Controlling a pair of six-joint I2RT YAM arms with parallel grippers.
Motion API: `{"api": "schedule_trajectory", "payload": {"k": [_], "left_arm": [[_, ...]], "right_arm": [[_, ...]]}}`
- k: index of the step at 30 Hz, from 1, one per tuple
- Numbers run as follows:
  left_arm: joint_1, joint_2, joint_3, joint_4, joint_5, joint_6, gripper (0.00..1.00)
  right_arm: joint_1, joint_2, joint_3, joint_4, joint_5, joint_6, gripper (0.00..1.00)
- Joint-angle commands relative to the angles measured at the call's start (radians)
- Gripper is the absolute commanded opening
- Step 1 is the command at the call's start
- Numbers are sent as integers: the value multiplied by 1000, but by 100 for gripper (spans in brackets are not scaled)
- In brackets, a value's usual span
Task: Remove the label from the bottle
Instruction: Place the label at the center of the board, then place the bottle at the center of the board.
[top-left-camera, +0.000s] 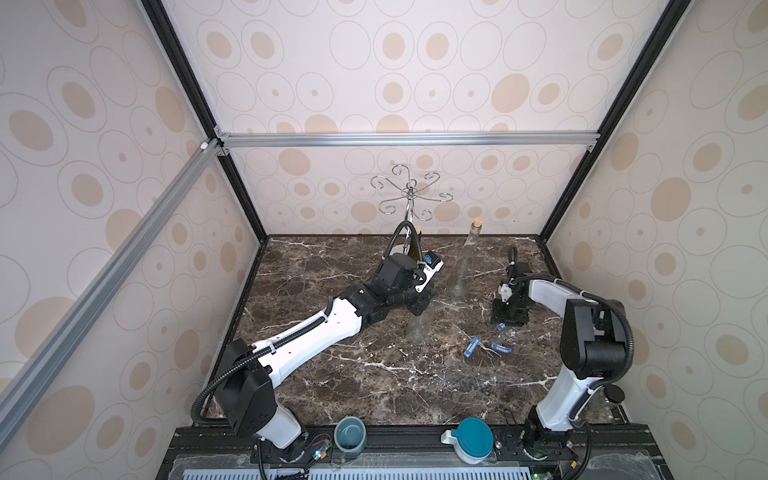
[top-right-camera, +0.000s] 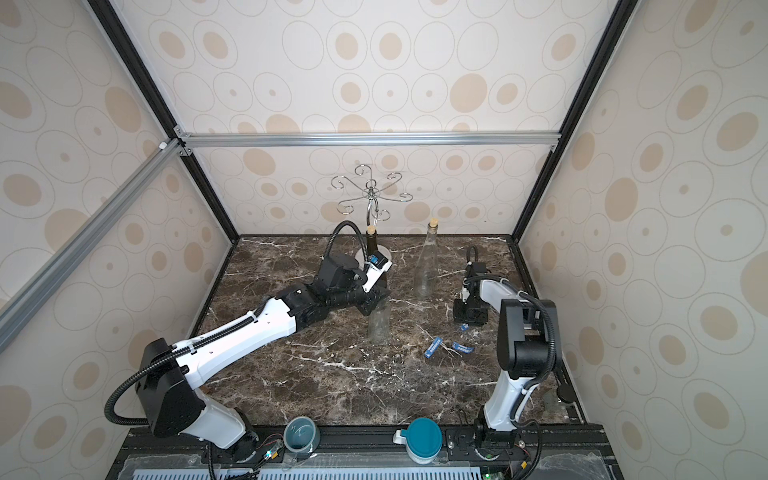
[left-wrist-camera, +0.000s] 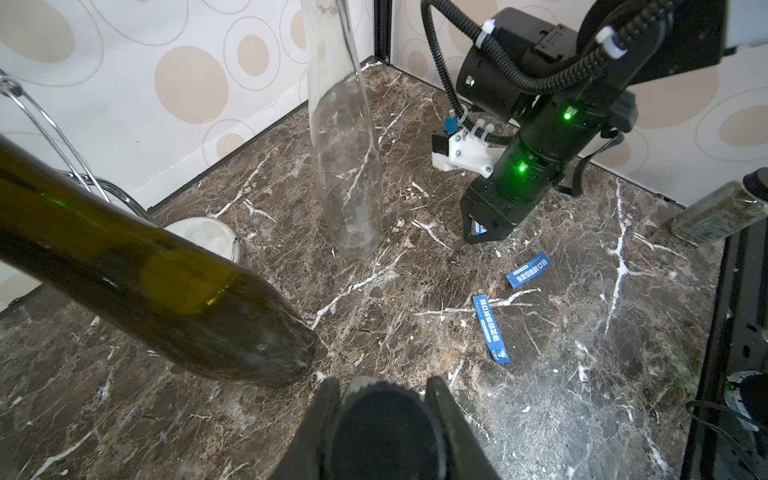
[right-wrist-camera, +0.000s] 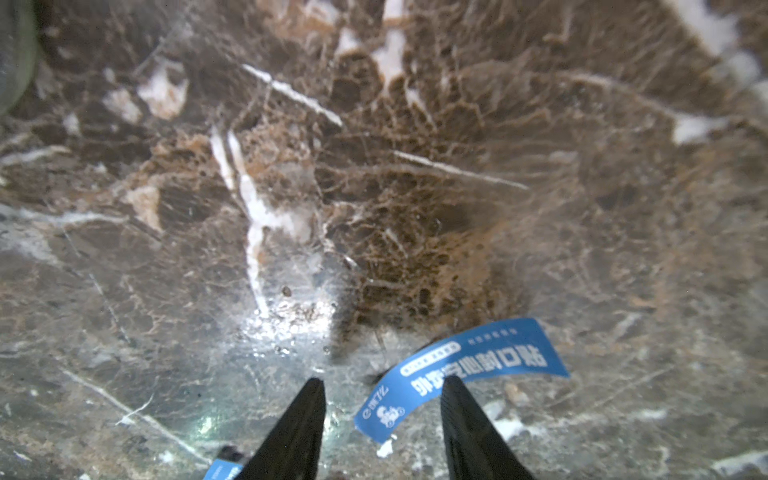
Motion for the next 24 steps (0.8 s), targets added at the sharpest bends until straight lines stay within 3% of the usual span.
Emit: {"api": "schedule_trajectory", "payload": {"k": [1,6,14,24], "left_arm": [[-6,-5,40,8,-35,21,16],[-6,-1,56,10,-71,4,14],[4,5,90,-1,-121,-22,13],[69,-25,76,14,-110,-73,11]], "right_arm": [[-4,-64,6,-14,-21,1,49],[-2,-118,-14,-21,-46,13,51],[-2,-260,-71,-26,-100,55,62],[4,-411,-109,-35,-151,77,68]]}}
